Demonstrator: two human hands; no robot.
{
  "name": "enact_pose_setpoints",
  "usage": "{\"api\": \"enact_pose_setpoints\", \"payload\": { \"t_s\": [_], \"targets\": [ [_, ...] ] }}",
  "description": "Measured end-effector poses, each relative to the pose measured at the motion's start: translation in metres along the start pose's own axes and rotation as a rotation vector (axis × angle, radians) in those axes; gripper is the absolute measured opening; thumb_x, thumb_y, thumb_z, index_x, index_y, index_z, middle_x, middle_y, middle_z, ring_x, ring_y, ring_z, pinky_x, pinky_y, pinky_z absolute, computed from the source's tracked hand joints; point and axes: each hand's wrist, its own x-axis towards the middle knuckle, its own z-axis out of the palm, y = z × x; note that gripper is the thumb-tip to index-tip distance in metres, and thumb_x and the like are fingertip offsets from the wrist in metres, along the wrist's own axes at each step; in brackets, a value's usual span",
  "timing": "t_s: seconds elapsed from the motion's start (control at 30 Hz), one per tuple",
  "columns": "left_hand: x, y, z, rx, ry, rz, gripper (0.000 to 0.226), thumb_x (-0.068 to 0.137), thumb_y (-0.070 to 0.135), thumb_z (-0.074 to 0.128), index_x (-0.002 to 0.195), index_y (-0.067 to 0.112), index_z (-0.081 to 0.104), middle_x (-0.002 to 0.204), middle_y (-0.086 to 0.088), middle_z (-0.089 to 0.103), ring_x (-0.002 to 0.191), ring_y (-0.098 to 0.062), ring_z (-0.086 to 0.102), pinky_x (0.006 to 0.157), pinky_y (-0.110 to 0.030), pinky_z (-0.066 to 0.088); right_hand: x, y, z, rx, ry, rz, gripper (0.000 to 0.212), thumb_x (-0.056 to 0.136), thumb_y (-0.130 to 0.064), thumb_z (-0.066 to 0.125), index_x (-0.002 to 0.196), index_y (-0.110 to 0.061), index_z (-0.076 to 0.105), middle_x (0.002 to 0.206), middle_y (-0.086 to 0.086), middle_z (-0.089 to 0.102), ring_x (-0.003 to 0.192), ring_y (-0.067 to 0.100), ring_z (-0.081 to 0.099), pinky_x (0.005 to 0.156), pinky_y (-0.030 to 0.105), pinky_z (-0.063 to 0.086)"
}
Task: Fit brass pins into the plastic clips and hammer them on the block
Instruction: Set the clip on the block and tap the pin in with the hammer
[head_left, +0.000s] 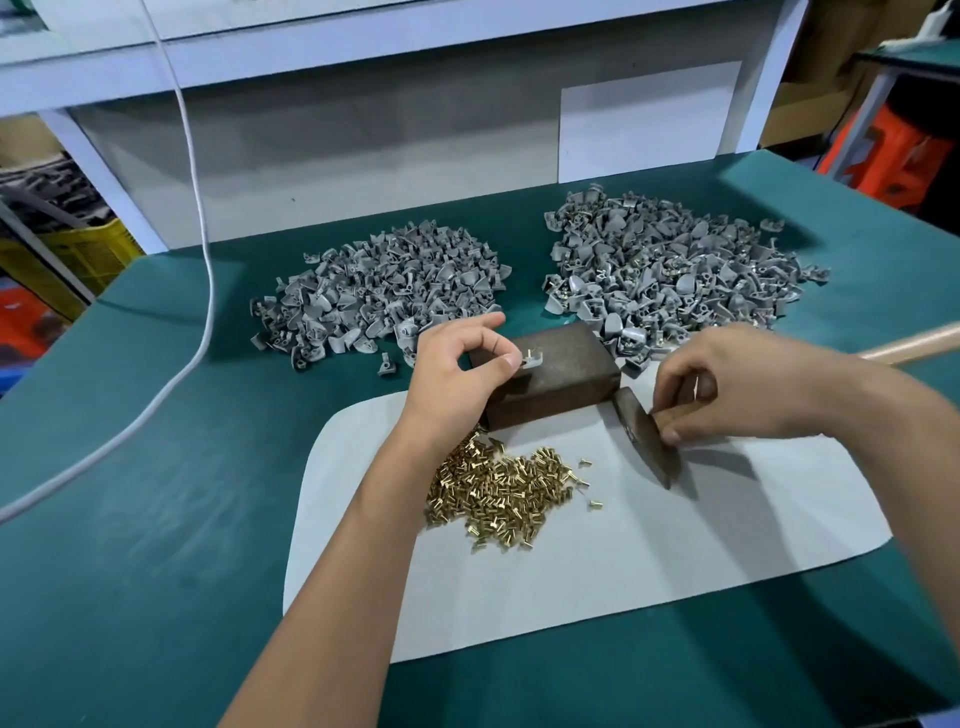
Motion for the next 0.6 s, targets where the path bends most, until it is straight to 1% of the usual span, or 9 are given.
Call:
{"api": "enact_pose_setpoints", "payload": {
  "t_s": [0.07, 0.17, 0.23, 0.3, 0.33, 0.43, 0.5, 0.57, 0.6],
  "targets": [
    [-0.001, 0.001, 0.000, 0.026, -0.001, 0.013, 0.024, 0.089, 0.011, 0.075, 0.073, 0.029, 0.073, 0.134, 0.011, 0.064, 0.138, -0.020, 0.045, 0.120, -0.053, 0.025, 0.001, -0.005, -0.002, -0.024, 0.055, -0.002, 0.012, 0.075, -0.032, 0.087, 0.074, -0.034, 0.075, 0.069, -0.021, 0.070, 0.068, -0.005, 0.064, 0.063, 0.017, 0.051],
    [-0.002, 0.003, 0.001, 0.053, -0.002, 0.042, 0.025, 0.088, 0.010, 0.075, 0.073, 0.030, 0.072, 0.134, 0.010, 0.065, 0.139, -0.022, 0.043, 0.120, -0.052, 0.025, 0.008, -0.019, -0.002, -0.008, 0.211, -0.041, 0.013, 0.082, -0.026, 0.082, 0.076, -0.034, 0.072, 0.069, -0.019, 0.070, 0.068, -0.004, 0.065, 0.069, 0.022, 0.054],
    [-0.002, 0.003, 0.001, 0.059, -0.008, 0.055, 0.025, 0.088, 0.010, 0.075, 0.073, 0.030, 0.072, 0.134, 0.009, 0.065, 0.139, -0.022, 0.043, 0.120, -0.052, 0.025, 0.016, -0.035, 0.004, 0.076, 0.316, -0.085, 0.013, 0.084, -0.029, 0.081, 0.090, -0.035, 0.072, 0.075, -0.018, 0.068, 0.071, -0.003, 0.064, 0.071, 0.022, 0.054],
    [-0.002, 0.003, 0.002, 0.068, -0.021, 0.072, 0.023, 0.088, 0.010, 0.076, 0.074, 0.028, 0.072, 0.134, 0.007, 0.065, 0.138, -0.023, 0.044, 0.120, -0.053, 0.025, 0.024, -0.053, 0.014, 0.111, 0.358, -0.161, 0.026, 0.084, -0.035, 0.081, 0.107, -0.034, 0.070, 0.086, -0.017, 0.067, 0.080, 0.003, 0.062, 0.079, 0.028, 0.054],
    [-0.002, 0.003, 0.002, 0.064, -0.030, 0.080, 0.020, 0.087, 0.012, 0.076, 0.074, 0.028, 0.073, 0.134, 0.007, 0.065, 0.138, -0.022, 0.045, 0.119, -0.053, 0.026, 0.029, -0.060, 0.020, 0.103, 0.362, -0.202, 0.030, 0.085, -0.036, 0.081, 0.112, -0.033, 0.070, 0.092, -0.014, 0.067, 0.085, 0.007, 0.062, 0.083, 0.031, 0.053],
    [-0.001, 0.003, 0.000, 0.021, -0.049, 0.097, 0.007, 0.082, 0.027, 0.071, 0.076, 0.026, 0.075, 0.133, 0.007, 0.066, 0.133, -0.015, 0.052, 0.118, -0.053, 0.031, 0.036, -0.067, 0.031, 0.119, 0.417, -0.269, 0.021, 0.088, -0.032, 0.078, 0.108, -0.026, 0.074, 0.097, -0.006, 0.070, 0.093, 0.014, 0.062, 0.089, 0.040, 0.051],
    [0.003, 0.000, -0.004, -0.037, -0.019, 0.083, 0.012, 0.087, 0.028, 0.070, 0.080, 0.022, 0.079, 0.129, 0.007, 0.069, 0.126, -0.010, 0.059, 0.114, -0.052, 0.040, 0.038, -0.061, 0.037, 0.159, 0.489, -0.220, 0.018, 0.087, -0.033, 0.079, 0.103, -0.024, 0.076, 0.094, -0.007, 0.071, 0.089, 0.014, 0.064, 0.087, 0.040, 0.053],
    [0.007, -0.005, -0.015, -0.065, 0.110, 0.061, 0.015, 0.094, 0.021, 0.068, 0.085, 0.022, 0.080, 0.116, 0.006, 0.074, 0.111, -0.008, 0.066, 0.105, -0.046, 0.051, 0.038, -0.051, 0.043, 0.184, 0.611, -0.095, 0.021, 0.085, -0.036, 0.081, 0.102, -0.024, 0.077, 0.088, -0.007, 0.072, 0.081, 0.013, 0.064, 0.083, 0.036, 0.056],
    [0.010, -0.009, -0.022, -0.030, 0.197, 0.053, 0.016, 0.096, 0.020, 0.068, 0.086, 0.024, 0.079, 0.106, 0.006, 0.076, 0.100, -0.006, 0.069, 0.096, -0.041, 0.056, 0.038, -0.045, 0.045, 0.212, 0.676, -0.013, 0.022, 0.084, -0.035, 0.081, 0.103, -0.024, 0.077, 0.084, -0.008, 0.071, 0.076, 0.011, 0.064, 0.081, 0.034, 0.058]
  ]
}}
